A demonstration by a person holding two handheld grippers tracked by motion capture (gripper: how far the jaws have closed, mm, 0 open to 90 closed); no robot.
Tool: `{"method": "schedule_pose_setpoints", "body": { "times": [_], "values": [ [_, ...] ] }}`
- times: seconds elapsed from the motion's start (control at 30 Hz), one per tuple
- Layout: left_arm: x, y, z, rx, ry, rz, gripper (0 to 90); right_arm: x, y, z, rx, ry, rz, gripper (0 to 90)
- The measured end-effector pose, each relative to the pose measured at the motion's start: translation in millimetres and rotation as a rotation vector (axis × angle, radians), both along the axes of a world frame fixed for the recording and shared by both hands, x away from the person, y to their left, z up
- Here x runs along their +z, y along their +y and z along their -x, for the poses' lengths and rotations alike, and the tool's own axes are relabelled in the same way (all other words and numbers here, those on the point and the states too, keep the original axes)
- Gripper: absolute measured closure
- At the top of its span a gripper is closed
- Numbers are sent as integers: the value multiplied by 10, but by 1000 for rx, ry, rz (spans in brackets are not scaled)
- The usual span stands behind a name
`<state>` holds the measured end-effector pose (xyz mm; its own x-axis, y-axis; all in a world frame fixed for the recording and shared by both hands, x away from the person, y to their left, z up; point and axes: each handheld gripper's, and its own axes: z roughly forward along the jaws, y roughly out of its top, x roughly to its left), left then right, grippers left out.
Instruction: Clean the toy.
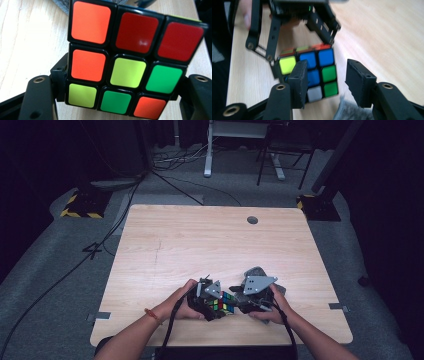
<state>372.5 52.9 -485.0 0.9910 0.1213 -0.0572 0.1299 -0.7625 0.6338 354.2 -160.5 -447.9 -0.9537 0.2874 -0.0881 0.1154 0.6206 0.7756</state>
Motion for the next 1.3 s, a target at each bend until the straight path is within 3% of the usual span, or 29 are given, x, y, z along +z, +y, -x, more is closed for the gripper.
{"method": "schedule_pose_setpoints", "body": {
  "times": [0.07, 0.23, 0.33, 0.5, 0.6, 0.77, 1.0, 1.3],
  "values": [
    [-1, -6, 5, 0, -6, 0, 306, -7, -28, 3, 9, -13, 39, 513],
    [-7, -7, 13, -1, -7, 6, 308, -93, -151, -36, 15, 17, 105, 504],
    [-5, -6, 18, -6, -7, 4, 309, -187, -214, -88, 19, 77, 133, 503],
    [-6, -6, 29, -8, -6, 13, 310, -302, -177, -106, 37, 93, 188, 491],
    [-2, -17, 37, -10, -12, 19, 310, -325, -144, -105, 47, 88, 182, 488],
    [20, -8, 36, -8, -3, 45, 304, -258, -183, -92, 39, 79, 117, 498],
    [4, -34, 36, -6, 1, 41, 266, -172, -211, -62, 46, 75, 36, 509],
    [20, 11, 23, 20, -3, 50, 220, -156, -146, -8, 61, 58, 28, 501]
  ]
}}
